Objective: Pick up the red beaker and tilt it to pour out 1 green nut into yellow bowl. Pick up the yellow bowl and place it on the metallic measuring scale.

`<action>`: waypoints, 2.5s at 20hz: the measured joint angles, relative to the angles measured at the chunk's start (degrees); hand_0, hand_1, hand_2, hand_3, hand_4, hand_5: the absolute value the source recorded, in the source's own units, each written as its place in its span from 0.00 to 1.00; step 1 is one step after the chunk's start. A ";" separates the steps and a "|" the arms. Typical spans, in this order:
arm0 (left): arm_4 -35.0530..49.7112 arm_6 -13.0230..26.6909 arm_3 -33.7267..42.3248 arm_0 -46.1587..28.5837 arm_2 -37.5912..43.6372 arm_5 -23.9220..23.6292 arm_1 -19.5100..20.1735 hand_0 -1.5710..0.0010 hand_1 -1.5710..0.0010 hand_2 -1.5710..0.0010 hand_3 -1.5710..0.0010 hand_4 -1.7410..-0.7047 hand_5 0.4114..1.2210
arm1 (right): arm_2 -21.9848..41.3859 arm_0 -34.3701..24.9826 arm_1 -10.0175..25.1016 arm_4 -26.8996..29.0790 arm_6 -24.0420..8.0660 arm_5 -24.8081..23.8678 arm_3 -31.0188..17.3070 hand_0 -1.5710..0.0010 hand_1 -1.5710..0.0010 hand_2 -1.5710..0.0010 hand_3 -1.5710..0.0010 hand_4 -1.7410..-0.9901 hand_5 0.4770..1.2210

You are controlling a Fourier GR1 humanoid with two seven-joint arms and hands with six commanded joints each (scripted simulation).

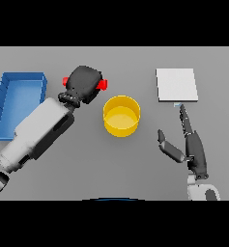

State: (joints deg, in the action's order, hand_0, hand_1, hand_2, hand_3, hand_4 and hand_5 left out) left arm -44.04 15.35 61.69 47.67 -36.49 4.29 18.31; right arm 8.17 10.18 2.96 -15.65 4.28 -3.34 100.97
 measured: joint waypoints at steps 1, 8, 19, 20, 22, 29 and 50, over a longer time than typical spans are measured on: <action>-0.80 -0.64 -0.59 1.32 -1.14 1.13 0.40 0.00 0.00 0.00 0.06 0.06 0.98 | -0.24 -0.75 -0.31 0.50 -0.39 0.02 -0.67 1.00 1.00 1.00 1.00 0.61 0.30; -6.69 -6.43 -3.87 9.59 -12.08 9.87 1.23 0.00 0.00 0.00 0.08 0.02 1.00 | -1.09 0.20 -1.40 3.16 1.60 0.25 -0.50 1.00 1.00 1.00 1.00 0.59 0.24; -15.50 -11.16 -9.26 18.79 -26.93 14.06 -0.04 0.00 0.00 0.00 0.01 0.00 1.00 | -1.06 -0.38 -1.96 1.33 0.37 -1.46 -1.87 1.00 1.00 1.00 1.00 0.62 0.16; -16.08 -11.34 -10.37 20.10 -27.73 14.11 -0.75 0.00 0.00 0.00 0.01 0.00 1.00 | -1.22 -0.77 -1.81 1.07 0.30 -1.76 -1.88 1.00 1.00 1.00 1.00 0.63 0.15; -16.94 -12.06 -12.01 21.84 -29.65 15.35 -1.37 0.00 0.00 0.00 0.00 0.00 1.00 | -1.44 -0.87 -1.59 0.97 0.20 -1.91 -1.98 1.00 1.00 1.00 1.00 0.65 0.14; -20.42 -16.71 -14.17 26.64 -37.19 15.59 -1.67 0.00 0.00 0.00 0.00 0.01 1.00 | -0.90 -1.12 -1.73 -0.14 1.16 -2.27 -2.81 1.00 1.00 1.00 1.00 0.71 0.15; 10.22 -8.27 -35.89 40.21 -7.29 6.47 12.87 0.00 0.00 0.01 0.12 0.01 1.00 | -1.35 -1.79 -1.65 2.96 1.95 -0.32 -3.01 1.00 1.00 1.00 1.00 0.69 0.15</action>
State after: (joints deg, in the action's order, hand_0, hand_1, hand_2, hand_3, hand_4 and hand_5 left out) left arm -33.82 7.09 25.80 87.88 -43.77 10.76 31.18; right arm 6.82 8.39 1.30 -12.69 6.23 -3.66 97.96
